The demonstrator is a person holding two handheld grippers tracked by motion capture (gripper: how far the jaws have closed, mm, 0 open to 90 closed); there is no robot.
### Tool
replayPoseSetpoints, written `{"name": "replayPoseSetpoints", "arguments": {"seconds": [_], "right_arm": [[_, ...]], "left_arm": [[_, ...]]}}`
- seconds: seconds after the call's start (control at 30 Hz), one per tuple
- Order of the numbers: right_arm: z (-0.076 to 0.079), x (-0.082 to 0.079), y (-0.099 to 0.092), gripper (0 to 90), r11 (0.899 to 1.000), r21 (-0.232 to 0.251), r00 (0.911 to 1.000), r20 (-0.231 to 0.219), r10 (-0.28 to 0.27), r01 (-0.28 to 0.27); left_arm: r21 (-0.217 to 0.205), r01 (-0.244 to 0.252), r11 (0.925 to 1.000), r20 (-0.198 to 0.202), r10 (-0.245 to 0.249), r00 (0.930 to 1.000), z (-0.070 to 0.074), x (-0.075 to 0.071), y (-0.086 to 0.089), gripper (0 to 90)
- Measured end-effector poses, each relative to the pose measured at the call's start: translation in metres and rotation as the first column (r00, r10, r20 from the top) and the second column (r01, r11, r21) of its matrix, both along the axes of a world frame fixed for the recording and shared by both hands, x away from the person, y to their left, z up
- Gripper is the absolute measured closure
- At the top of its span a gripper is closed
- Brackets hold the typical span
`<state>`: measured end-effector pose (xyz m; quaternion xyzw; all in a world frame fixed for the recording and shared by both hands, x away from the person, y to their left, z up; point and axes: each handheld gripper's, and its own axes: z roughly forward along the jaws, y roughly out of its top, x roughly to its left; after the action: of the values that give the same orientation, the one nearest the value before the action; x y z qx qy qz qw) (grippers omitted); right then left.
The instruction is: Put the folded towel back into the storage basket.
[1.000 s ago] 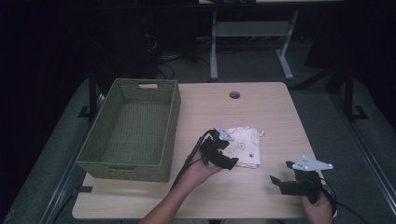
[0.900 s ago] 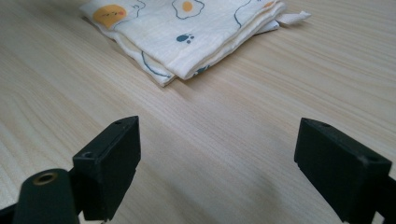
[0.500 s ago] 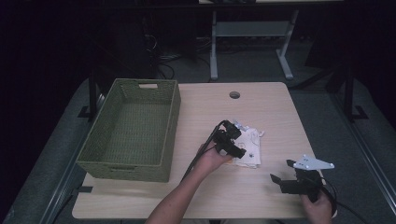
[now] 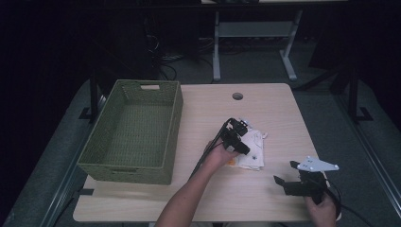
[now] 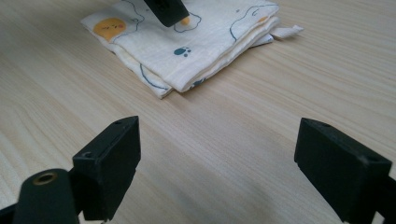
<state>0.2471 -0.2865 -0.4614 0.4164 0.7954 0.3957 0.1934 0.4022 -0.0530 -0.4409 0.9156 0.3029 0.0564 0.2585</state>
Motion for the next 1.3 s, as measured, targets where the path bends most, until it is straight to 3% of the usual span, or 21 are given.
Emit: {"name": "replayPoseSetpoints", "arguments": {"seconds": [0.13,0.37,0.9,1.3], "right_arm": [[0.0,0.0,0.0,14.2,1.0,0.001,1.0,0.004,0.0,0.0],[0.001,0.0,0.0,14.2,1.0,-0.003,1.0,0.003,0.003,-0.003],[0.001,0.001,0.001,14.2,1.0,-0.006,0.9999,0.012,0.005,-0.005],[0.001,0.001,0.001,14.2,1.0,-0.009,0.9999,0.009,0.009,-0.009]], "left_arm": [[0.055,0.009,0.9984,0.011,-0.01,0.9999,-0.008,-0.001,-0.005,40.2],[0.062,0.003,0.9981,0.033,-0.005,0.9994,-0.007,-0.004,-0.008,49.3],[0.076,0.014,0.997,0.024,-0.016,0.9996,-0.005,0.002,-0.002,78.3],[0.046,0.0,0.9989,-0.022,0.001,0.9998,-0.004,0.006,0.002,81.7]]}}
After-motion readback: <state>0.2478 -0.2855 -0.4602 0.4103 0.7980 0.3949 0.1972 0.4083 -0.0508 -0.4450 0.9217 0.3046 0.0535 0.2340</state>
